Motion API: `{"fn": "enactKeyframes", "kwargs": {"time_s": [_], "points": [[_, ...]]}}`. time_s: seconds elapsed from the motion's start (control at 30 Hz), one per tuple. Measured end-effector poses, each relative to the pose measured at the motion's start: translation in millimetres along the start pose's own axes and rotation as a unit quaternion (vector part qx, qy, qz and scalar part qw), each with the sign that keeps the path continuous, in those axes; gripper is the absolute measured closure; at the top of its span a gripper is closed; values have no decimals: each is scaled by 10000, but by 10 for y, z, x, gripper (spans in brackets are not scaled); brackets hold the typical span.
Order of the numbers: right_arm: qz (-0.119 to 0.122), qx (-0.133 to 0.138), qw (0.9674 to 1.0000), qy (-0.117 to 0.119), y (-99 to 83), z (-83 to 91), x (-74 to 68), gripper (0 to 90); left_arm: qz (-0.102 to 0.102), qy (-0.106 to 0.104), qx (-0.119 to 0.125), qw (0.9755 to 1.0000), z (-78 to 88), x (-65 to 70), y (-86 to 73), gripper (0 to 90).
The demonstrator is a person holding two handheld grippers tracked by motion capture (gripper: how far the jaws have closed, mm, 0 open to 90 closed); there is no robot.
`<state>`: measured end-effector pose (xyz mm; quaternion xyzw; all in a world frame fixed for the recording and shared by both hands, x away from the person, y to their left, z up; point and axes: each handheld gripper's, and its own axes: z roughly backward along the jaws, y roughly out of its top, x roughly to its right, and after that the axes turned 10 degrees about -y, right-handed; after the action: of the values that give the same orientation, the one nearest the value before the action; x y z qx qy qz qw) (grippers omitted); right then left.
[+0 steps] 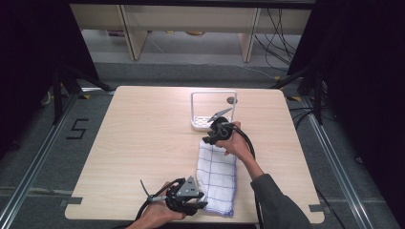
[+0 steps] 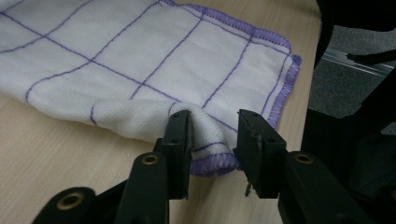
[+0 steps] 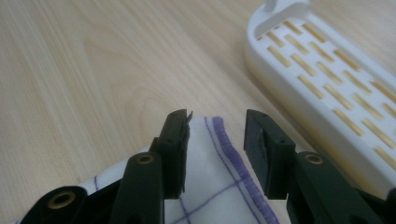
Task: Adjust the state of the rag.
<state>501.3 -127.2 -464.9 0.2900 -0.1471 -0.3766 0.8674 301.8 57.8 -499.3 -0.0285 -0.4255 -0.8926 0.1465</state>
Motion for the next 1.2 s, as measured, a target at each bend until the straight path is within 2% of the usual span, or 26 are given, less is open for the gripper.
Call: {"fn": "enactKeyframes", "kwargs": {"time_s": [0.03,0.07,0.13,0.17,0.2,0.23,0.27,0.3,0.33,0.37,0.4,0.43,0.47,0.5,0.53,0.57,0.6,0.63,0.73,0.77,0.83,0.87,0.97,1.07,1.13,1.2], "points": [[0,0,10000,0,0,0,0,577,81,-11,111,9999,15,11,7,625],[60,213,9997,-104,-63,107,52,550,160,8,187,9997,55,1,30,573],[-230,233,9990,-296,-144,205,59,530,170,32,237,9996,108,-23,56,557],[-230,233,9990,-296,-144,205,59,530,170,32,237,9996,108,-23,56,545],[-170,310,9988,-344,-236,299,115,509,165,93,299,9994,165,-67,88,532],[-286,275,9984,-398,-282,341,129,506,165,93,299,9994,165,-67,88,520],[-273,344,9979,-475,-335,365,159,500,190,131,352,9991,193,-98,109,516],[-295,328,9981,-421,-384,406,193,497,225,291,352,9987,253,-181,164,514],[-295,328,9981,-421,-384,406,193,497,225,291,352,9987,253,-181,164,510],[-337,285,9980,-453,-429,423,224,488,280,359,416,9981,270,-238,199,510],[-385,269,9973,-562,-519,458,281,485,363,509,426,9971,294,-413,262,499],[-385,269,9973,-562,-519,458,281,485,363,509,426,9971,294,-413,262,496],[-560,180,9968,-540,-614,486,324,479,527,620,441,9957,291,-601,319,491],[-529,188,9968,-566,-643,482,343,478,603,605,429,9954,273,-696,344,486],[-621,152,9963,-578,-671,498,350,478,603,605,429,9954,273,-696,344,473],[-621,152,9963,-578,-671,498,350,478,732,526,334,9954,262,-792,364,473],[-570,203,9964,-595,-698,487,379,478,906,545,405,9936,233,-865,381,466],[-693,101,9958,-598,-712,501,378,477,834,669,326,9937,220,-941,398,466],[-573,133,9964,-607,-737,441,402,471,967,810,191,9918,112,-1189,446,460],[-573,133,9964,-607,-737,441,402,471,967,810,191,9918,112,-1189,446,460],[-669,6,9958,-618,-730,417,374,466,1028,929,127,9903,48,-1331,483,455],[-643,97,9956,-674,-741,381,372,463,1028,929,127,9903,48,-1331,483,453],[-715,-8,9953,-653,-750,352,372,458,1108,1104,109,9876,-21,-1482,539,451],[-725,-133,9951,-658,-762,329,395,452,1140,1174,27,9865,-68,-1589,576,449],[-751,-46,9948,-688,-769,311,401,451,1156,1191,2,9861,-79,-1620,588,449],[-762,-130,9946,-689,-767,336,404,452,1199,1189,-32,9856,-108,-1672,608,449]]}}
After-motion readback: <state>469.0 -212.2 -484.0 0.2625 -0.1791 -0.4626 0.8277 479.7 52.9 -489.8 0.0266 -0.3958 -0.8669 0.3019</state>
